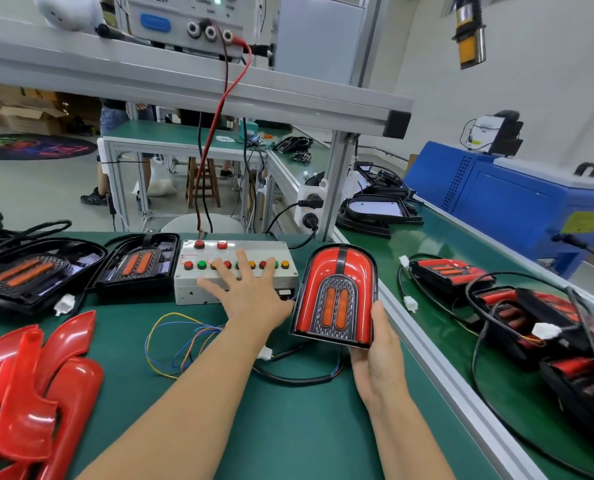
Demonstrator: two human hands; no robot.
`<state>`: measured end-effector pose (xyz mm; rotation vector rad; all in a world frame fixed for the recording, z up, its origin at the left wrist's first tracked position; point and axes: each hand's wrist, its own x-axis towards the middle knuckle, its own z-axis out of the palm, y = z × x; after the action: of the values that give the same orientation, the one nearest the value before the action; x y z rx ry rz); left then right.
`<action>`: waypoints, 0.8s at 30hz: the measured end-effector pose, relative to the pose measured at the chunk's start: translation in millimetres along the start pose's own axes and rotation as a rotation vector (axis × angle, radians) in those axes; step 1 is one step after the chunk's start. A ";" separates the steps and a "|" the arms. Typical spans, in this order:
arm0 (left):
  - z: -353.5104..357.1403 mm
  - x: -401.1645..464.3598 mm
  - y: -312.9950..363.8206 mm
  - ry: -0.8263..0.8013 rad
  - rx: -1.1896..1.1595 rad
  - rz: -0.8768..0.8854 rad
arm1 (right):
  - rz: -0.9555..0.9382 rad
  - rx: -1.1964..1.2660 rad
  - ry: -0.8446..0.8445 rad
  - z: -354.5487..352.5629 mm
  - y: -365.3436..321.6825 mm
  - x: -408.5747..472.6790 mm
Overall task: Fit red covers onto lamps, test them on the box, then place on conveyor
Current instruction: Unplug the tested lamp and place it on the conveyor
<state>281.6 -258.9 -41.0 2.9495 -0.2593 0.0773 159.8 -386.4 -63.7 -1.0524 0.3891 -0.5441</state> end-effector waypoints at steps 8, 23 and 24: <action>5.5 1.0 -1.5 0.015 0.000 0.031 | 0.010 0.001 0.016 0.2 0.2 -1.0; 5.8 4.1 -2.0 0.017 -0.055 0.044 | 0.030 0.082 0.044 -3.3 -0.1 0.2; 5.9 4.0 -2.0 0.018 -0.053 0.043 | 0.031 0.085 0.046 -3.7 -0.1 0.4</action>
<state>286.2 -258.7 -46.8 2.8900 -0.3178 0.1007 158.0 -389.3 -65.3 -0.9523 0.4186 -0.5536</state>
